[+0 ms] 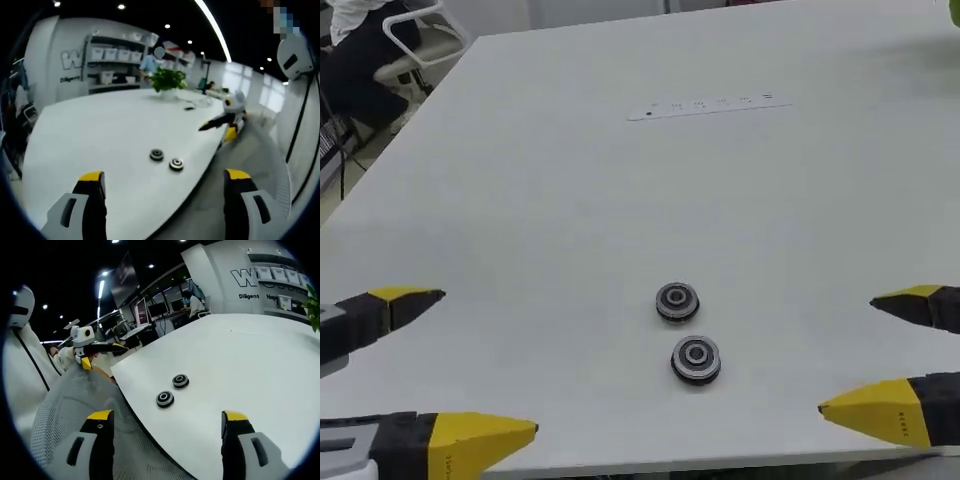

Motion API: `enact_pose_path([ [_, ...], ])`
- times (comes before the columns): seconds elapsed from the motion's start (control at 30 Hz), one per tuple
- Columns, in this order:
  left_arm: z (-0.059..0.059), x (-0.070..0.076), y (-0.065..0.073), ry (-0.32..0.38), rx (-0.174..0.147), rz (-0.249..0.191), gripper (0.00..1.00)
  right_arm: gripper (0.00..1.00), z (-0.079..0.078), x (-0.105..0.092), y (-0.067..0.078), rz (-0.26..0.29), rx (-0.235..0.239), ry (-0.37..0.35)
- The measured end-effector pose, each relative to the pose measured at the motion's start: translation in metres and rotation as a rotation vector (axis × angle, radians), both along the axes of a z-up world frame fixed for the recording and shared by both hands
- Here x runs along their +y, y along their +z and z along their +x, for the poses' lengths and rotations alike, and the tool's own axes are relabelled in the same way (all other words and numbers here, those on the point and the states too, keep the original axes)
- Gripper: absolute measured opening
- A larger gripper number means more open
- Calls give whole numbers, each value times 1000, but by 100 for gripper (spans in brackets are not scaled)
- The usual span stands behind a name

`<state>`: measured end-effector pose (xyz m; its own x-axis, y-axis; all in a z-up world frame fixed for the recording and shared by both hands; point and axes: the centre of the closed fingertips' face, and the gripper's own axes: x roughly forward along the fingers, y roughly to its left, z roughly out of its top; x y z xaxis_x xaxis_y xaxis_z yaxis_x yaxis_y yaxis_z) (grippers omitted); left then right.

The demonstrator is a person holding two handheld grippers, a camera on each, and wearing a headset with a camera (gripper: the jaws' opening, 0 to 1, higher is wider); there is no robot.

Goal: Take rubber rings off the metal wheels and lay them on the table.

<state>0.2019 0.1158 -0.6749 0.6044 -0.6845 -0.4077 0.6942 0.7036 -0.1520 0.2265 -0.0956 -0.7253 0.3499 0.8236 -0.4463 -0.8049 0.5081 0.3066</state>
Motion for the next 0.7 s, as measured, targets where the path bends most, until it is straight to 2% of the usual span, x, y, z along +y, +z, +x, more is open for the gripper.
enact_pose_path([
  [0.17,6,-2,10,-28,-24,15,100,83,5,3,15,10,-36,15],
  [0.4,8,-17,23,-107,-65,33,100,74,15,12,35,37,-86,54],
  [0.53,10,-31,36,-164,-89,-4,100,68,17,19,41,50,-119,96],
  [0.7,19,-42,49,-195,-138,-10,95,63,21,27,42,49,-133,131],
])
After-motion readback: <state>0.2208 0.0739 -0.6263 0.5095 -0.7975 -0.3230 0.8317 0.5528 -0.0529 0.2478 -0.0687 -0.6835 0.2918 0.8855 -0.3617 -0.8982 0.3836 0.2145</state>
